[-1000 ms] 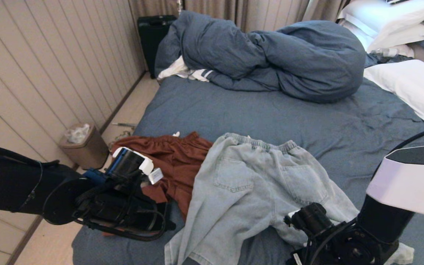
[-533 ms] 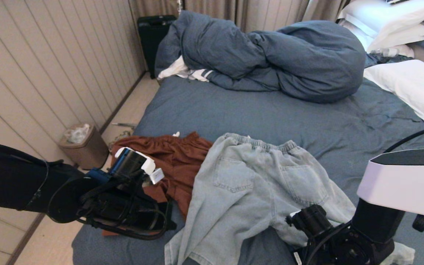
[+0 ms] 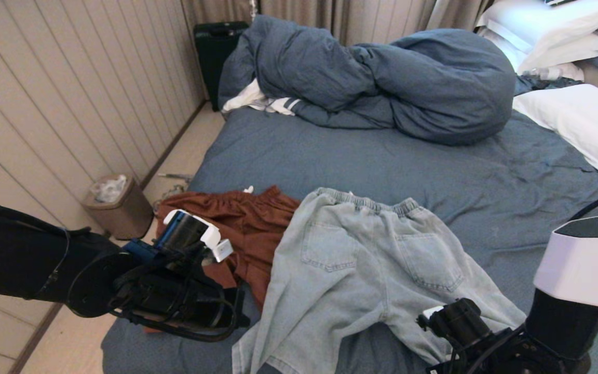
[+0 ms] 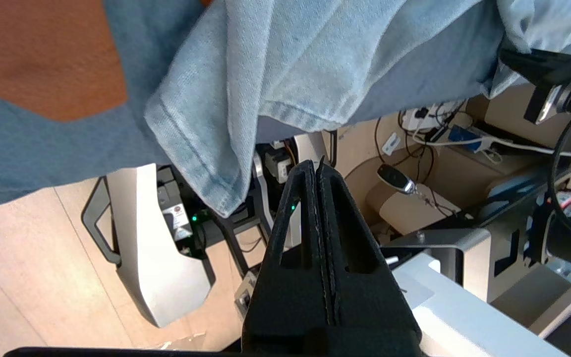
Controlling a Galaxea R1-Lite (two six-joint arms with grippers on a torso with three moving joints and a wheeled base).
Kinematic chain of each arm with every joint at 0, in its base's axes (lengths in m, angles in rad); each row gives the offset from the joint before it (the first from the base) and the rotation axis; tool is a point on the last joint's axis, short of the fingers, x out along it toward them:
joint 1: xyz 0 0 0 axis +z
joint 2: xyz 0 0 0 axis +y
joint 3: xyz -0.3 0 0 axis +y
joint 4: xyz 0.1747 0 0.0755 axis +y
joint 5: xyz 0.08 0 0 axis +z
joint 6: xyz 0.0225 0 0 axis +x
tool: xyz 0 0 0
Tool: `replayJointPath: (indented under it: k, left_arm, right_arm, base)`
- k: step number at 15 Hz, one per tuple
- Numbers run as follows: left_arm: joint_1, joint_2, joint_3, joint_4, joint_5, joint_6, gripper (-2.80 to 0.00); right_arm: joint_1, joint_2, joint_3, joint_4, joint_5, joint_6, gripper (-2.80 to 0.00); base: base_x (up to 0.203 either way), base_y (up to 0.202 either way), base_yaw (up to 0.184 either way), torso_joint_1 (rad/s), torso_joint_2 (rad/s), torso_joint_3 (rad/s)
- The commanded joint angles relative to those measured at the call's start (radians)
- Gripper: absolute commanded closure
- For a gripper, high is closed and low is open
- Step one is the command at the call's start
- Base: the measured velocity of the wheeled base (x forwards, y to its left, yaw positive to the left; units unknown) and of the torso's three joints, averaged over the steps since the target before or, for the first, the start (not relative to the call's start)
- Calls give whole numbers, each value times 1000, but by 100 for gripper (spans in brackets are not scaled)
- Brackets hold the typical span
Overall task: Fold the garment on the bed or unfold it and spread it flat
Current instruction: Unford the blue shorts
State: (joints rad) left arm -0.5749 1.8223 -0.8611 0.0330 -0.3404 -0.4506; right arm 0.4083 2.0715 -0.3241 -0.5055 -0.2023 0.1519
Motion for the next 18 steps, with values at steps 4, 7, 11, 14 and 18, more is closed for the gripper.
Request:
replayJointPath:
  k: [4,7,11,14,18]
  left_arm:
    - [-7,-3,1,1,-2,-3,0]
    - [-9,0,0,1,-3,-3,0]
    - [-11,5,-2,1,-2,-3,0]
    - [-11,3,-3,1,-2,-3,0]
    - [-15,3,-1,1,-3,-3,0]
  right_arm:
    - [20,-20,107,-84,-2,4,0]
    - [34,45,136,-176,-2,3,0]
    - [51,95,197,-298,-3,1,0]
    - [48,117,245,-430,-2,-4,-280]
    - [52,92,324,-583,2,-12,-280]
  base:
    - [0,0,0,0,0,0]
    - [0,0,0,0,0,0]
    - [0,0,0,0,0,0]
    - [0,0,0,0,0,0]
    - [0,0,0,0,0,0]
